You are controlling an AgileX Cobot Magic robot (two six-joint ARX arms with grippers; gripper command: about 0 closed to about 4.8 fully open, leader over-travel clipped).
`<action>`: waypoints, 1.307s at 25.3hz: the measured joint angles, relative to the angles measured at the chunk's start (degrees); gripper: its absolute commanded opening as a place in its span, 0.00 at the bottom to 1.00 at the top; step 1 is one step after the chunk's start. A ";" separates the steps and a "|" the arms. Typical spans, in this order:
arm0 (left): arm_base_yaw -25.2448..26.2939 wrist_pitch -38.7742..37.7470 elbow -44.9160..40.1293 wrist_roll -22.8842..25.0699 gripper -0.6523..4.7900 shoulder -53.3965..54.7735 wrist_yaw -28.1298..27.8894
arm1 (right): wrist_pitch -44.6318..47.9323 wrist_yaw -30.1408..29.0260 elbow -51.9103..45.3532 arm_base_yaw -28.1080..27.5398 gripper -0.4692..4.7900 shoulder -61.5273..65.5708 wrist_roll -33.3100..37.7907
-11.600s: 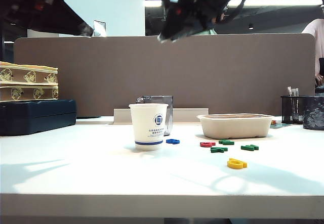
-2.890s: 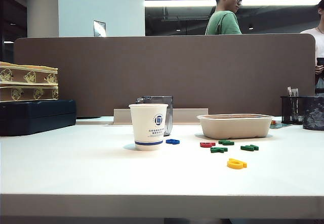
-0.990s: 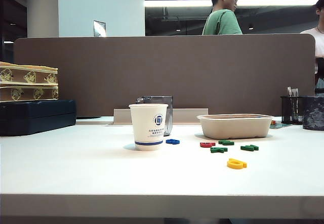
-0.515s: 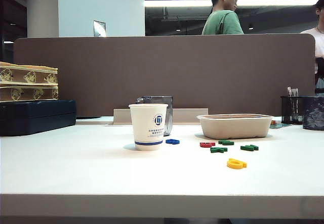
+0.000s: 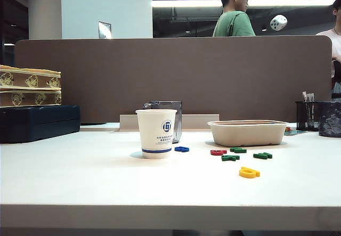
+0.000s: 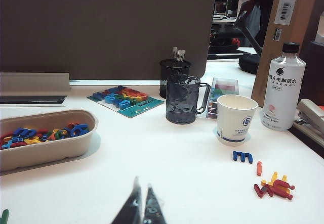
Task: Pick up the letter "c" and put it in the paper cup.
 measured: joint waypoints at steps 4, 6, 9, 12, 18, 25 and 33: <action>0.02 0.00 0.00 0.00 0.11 0.00 -0.15 | 0.00 0.00 0.00 0.00 0.11 0.00 0.00; 0.02 0.02 0.00 0.00 0.11 0.00 -0.77 | 0.00 0.00 0.00 0.00 0.11 0.00 0.00; 0.04 0.09 0.00 0.00 0.11 0.00 -1.14 | 0.02 0.00 0.00 0.00 0.11 0.00 0.00; 0.92 1.11 0.00 0.00 0.11 0.00 -1.27 | 0.00 0.00 0.00 0.00 0.11 0.00 0.00; 8.17 4.59 0.00 -0.02 0.11 0.00 0.33 | 0.00 0.00 0.00 -0.02 0.11 0.00 0.00; 16.94 5.22 0.00 -0.09 0.11 -0.04 1.60 | 0.00 0.00 0.00 -0.02 0.11 0.00 0.00; 23.76 7.98 0.00 -0.11 0.11 -0.13 3.63 | -0.02 0.00 0.00 -0.02 0.11 0.00 0.00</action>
